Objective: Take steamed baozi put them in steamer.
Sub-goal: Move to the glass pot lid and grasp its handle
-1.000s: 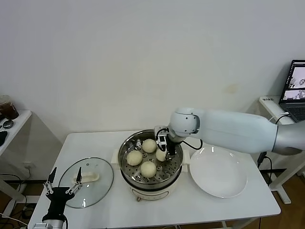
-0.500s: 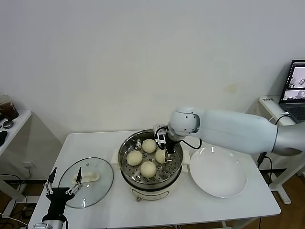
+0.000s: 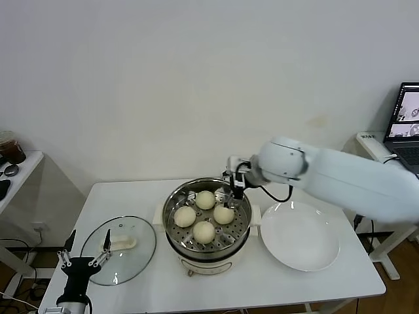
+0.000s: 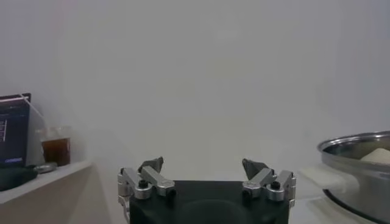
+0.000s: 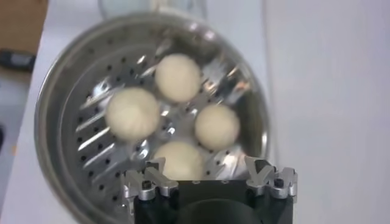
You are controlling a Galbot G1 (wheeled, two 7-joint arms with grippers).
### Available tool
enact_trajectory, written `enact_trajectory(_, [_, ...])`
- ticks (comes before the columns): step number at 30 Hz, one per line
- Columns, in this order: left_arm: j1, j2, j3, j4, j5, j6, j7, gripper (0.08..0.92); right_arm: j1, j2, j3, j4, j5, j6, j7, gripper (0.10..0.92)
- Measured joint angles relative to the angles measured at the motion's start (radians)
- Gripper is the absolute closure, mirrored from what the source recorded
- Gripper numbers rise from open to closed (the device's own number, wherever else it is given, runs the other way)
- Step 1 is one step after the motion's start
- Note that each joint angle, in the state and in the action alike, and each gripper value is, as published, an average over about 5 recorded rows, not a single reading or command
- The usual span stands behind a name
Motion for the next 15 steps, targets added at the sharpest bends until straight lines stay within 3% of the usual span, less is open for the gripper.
enact_trajectory(8, [-0.007, -0.007, 0.009, -0.003, -0.012, -0.006, 0.009, 0.177, -0.457, -0.114, 0.412, 0.083, -0.067, 0.233, 0.228, 0.203])
enact_trajectory(15, [-0.009, -0.010, 0.022, 0.002, 0.002, -0.002, 0.003, 0.177, -0.923, -0.046, 0.848, 0.090, -0.247, 0.508, 0.317, 0.203])
